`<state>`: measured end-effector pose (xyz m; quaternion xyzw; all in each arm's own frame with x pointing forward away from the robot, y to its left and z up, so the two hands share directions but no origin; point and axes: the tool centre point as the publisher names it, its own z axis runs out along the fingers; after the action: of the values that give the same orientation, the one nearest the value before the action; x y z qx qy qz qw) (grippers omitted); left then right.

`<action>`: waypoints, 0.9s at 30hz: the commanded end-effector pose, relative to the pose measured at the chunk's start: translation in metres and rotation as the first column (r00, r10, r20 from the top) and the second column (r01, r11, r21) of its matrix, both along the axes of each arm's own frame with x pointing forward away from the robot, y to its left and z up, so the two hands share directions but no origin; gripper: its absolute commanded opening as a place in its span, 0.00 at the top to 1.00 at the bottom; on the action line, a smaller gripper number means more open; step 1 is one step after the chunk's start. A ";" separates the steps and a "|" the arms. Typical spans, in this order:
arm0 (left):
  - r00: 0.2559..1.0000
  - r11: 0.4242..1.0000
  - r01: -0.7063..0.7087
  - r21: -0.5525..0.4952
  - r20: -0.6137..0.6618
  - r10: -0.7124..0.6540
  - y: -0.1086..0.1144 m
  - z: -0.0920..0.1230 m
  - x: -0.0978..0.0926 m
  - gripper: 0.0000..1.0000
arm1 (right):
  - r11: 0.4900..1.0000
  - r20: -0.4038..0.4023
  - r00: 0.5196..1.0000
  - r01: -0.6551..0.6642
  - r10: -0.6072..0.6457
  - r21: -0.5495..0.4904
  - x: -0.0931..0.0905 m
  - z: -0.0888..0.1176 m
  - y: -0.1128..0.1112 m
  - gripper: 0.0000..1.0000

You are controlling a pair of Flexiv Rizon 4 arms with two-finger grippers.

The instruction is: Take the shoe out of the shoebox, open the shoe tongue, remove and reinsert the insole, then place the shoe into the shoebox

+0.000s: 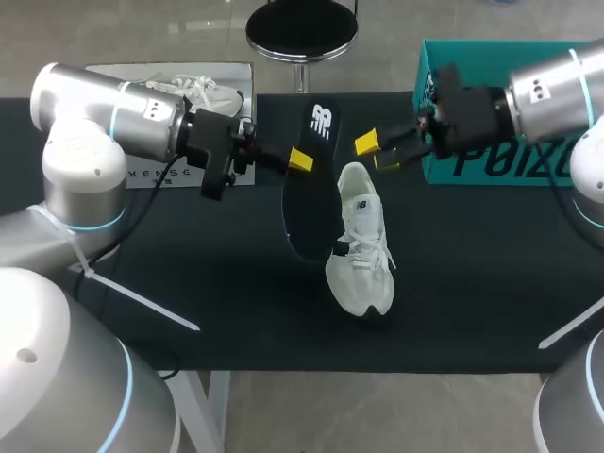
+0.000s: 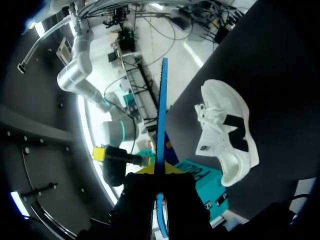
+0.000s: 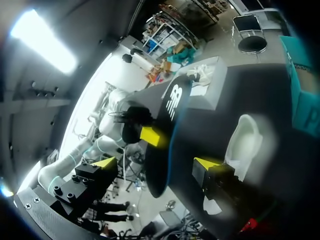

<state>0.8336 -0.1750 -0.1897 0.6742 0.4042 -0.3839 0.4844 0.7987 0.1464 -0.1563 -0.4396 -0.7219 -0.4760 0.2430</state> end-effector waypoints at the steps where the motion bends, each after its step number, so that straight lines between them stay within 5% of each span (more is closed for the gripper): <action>1: 1.000 1.000 -0.002 -0.001 0.002 0.002 -0.001 0.000 0.000 1.00 | 1.000 -0.005 1.000 -0.023 0.023 0.004 0.016 -0.005 0.014 0.00; 27: 1.000 1.000 -0.002 -0.001 0.002 0.002 -0.001 0.000 0.000 1.00 | 0.997 -0.005 0.997 -0.073 0.074 0.036 0.021 -0.020 0.058 0.00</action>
<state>0.8334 -0.1748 -0.1896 0.6740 0.4043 -0.3841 0.4846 0.8164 0.1967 -0.1729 -0.4111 -0.7287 -0.4771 0.2691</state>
